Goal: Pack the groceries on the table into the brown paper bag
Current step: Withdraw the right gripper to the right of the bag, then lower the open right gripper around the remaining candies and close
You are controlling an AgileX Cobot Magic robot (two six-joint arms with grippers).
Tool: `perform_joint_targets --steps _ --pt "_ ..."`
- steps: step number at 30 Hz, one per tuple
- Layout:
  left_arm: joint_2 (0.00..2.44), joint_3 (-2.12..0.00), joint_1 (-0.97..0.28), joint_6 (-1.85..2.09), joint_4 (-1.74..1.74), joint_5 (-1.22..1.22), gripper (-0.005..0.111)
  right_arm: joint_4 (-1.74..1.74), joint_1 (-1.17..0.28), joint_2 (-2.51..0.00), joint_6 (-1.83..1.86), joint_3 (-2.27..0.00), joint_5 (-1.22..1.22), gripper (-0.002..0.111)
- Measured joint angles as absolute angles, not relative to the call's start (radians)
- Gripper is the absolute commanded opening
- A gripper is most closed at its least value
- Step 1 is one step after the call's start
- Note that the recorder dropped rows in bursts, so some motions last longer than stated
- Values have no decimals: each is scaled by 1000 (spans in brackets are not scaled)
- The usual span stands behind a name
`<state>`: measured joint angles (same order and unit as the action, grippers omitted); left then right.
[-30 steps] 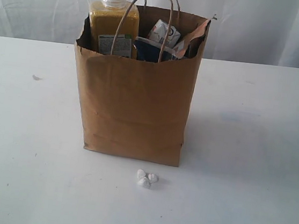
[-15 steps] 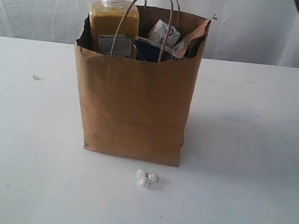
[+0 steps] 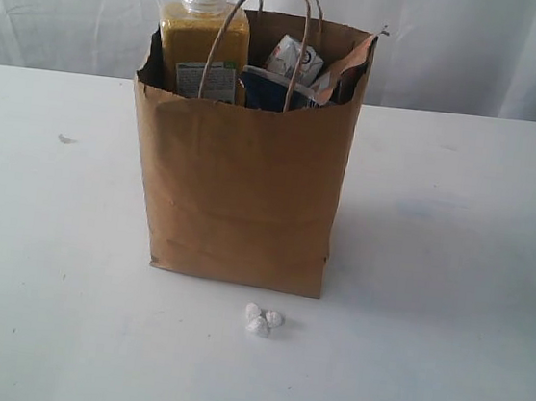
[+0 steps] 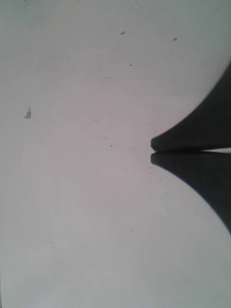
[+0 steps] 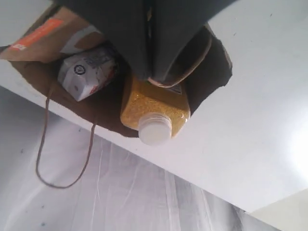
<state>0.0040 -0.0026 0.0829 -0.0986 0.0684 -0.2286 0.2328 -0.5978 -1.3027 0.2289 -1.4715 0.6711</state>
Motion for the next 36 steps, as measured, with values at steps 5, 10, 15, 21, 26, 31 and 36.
perform_joint_targets --steps 5,10,15,21,26,31,36 --pt "4 -3 83 -99 68 -229 0 148 -598 -1166 229 -1473 875 0" --pt "4 -3 83 -99 68 -229 0 45 -598 -1097 229 -1421 1138 0" --pt "4 -3 83 -99 68 -229 0 -14 -598 -1058 192 -1191 1216 0" --pt "4 -3 83 -99 68 -229 0 147 -598 -1058 183 -944 1097 0" --pt "4 -3 83 -99 68 -229 0 300 -598 -1058 205 -787 844 0" --pt "4 -3 83 -99 68 -229 0 368 -598 -1065 247 -680 674 15" --pt "4 -3 83 -99 68 -229 0 454 -598 -1124 253 -641 629 38"
